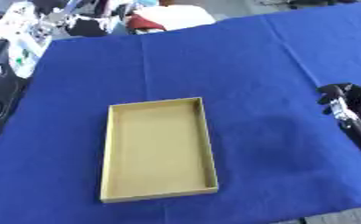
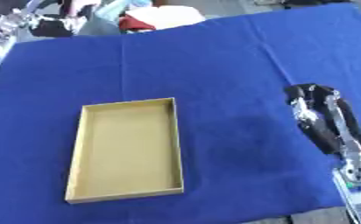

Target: Pick up objects on the table and place them in the box.

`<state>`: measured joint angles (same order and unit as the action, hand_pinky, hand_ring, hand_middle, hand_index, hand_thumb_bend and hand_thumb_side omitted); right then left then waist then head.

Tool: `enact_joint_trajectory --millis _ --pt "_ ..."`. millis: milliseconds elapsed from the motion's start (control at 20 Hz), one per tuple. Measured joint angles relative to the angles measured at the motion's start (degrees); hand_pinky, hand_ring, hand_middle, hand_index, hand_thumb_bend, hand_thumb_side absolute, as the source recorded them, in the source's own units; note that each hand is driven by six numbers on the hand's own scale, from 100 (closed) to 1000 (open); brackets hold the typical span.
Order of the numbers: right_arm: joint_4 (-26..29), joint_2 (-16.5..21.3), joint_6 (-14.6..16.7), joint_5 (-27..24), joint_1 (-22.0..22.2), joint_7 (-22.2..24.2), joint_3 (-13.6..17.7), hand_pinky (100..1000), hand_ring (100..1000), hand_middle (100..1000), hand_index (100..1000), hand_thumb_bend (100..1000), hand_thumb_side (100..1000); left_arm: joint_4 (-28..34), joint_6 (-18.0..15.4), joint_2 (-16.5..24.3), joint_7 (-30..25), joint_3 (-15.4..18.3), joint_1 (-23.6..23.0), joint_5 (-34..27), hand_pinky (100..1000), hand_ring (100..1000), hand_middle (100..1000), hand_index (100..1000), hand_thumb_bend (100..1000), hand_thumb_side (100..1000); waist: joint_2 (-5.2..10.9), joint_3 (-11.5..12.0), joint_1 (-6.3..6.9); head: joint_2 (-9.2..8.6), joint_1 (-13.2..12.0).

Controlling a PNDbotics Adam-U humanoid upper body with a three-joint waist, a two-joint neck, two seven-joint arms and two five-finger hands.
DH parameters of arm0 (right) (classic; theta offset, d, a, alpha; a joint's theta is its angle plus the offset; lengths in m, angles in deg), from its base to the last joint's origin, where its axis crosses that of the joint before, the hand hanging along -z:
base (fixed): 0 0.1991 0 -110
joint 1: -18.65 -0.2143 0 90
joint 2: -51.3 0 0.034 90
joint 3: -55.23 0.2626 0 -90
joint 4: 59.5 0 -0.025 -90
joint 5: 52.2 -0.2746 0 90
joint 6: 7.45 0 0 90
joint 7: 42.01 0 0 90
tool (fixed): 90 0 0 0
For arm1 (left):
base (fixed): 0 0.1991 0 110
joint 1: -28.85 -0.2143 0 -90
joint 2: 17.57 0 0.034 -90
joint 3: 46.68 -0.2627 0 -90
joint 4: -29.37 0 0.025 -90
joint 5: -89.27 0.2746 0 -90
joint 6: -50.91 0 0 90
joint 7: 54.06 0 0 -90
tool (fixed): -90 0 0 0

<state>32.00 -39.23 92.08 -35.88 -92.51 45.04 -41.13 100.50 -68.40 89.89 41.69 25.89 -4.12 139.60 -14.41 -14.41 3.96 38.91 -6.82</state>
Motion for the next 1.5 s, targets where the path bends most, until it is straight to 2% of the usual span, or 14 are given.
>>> enact_joint_trajectory --millis 200,400,700,950,1150,1200,1350,1400,1450,1500 --pt "0.0 0.0 0.1 0.2 0.0 0.2 0.0 501 607 498 692 100 832 6.0 -2.3 1.0 -2.1 -4.4 -1.8 0.2 505 291 115 230 100 172 0.05 0.0 0.03 -0.13 0.1" --pt "0.0 0.0 0.1 0.2 0.0 0.3 0.0 501 607 498 692 100 829 9.4 -4.6 1.8 -4.3 -8.2 -4.4 1.3 511 307 132 248 100 198 0.10 0.0 0.21 -0.14 0.4" --pt "0.0 0.0 0.2 0.3 0.0 0.3 0.0 501 605 482 682 100 827 9.9 -8.0 2.0 -9.3 -12.7 -8.1 1.4 521 335 173 288 100 262 0.10 -0.1 0.41 -0.16 0.5" --pt "0.0 0.0 0.2 0.3 0.0 0.6 0.0 500 603 458 668 100 830 9.8 -8.9 2.0 -15.0 -14.8 -10.4 -1.8 540 376 224 337 100 256 0.10 -0.1 0.41 -0.17 0.5" --pt "0.0 0.0 0.3 0.3 0.0 0.9 0.0 500 598 453 668 100 830 9.6 -8.7 2.0 -20.5 -15.2 -11.2 -5.1 585 470 371 467 100 233 0.10 -0.1 0.40 -0.18 0.5" --pt "0.0 0.0 0.4 0.3 0.0 1.0 0.0 499 595 451 667 100 830 9.6 -8.6 2.0 -21.9 -15.2 -11.2 -5.7 610 525 462 546 100 217 0.10 -0.1 0.40 -0.19 0.5" --pt "0.0 0.0 0.4 0.3 0.0 1.2 0.0 499 595 451 668 100 831 9.6 -8.8 2.4 -26.3 -15.2 -11.2 -7.5 689 676 654 741 116 198 0.10 0.0 0.37 -0.20 0.6" --pt "0.0 0.0 0.4 0.3 0.0 1.3 0.0 500 598 453 669 100 830 9.7 -8.9 2.5 -27.8 -15.2 -11.2 -8.0 713 716 706 784 202 202 0.10 0.0 0.33 -0.20 0.6" --pt "0.0 0.0 0.4 0.3 0.0 1.3 0.0 500 599 455 670 100 830 9.8 -9.0 2.5 -29.2 -15.2 -11.2 -8.3 722 737 735 808 240 229 0.10 0.0 0.29 -0.20 0.6" --pt "0.0 0.0 0.4 0.3 0.0 1.3 0.0 500 600 458 670 100 829 10.0 -8.9 2.6 -30.3 -15.2 -11.2 -8.5 728 752 758 832 347 376 0.10 0.0 0.26 -0.21 0.6"
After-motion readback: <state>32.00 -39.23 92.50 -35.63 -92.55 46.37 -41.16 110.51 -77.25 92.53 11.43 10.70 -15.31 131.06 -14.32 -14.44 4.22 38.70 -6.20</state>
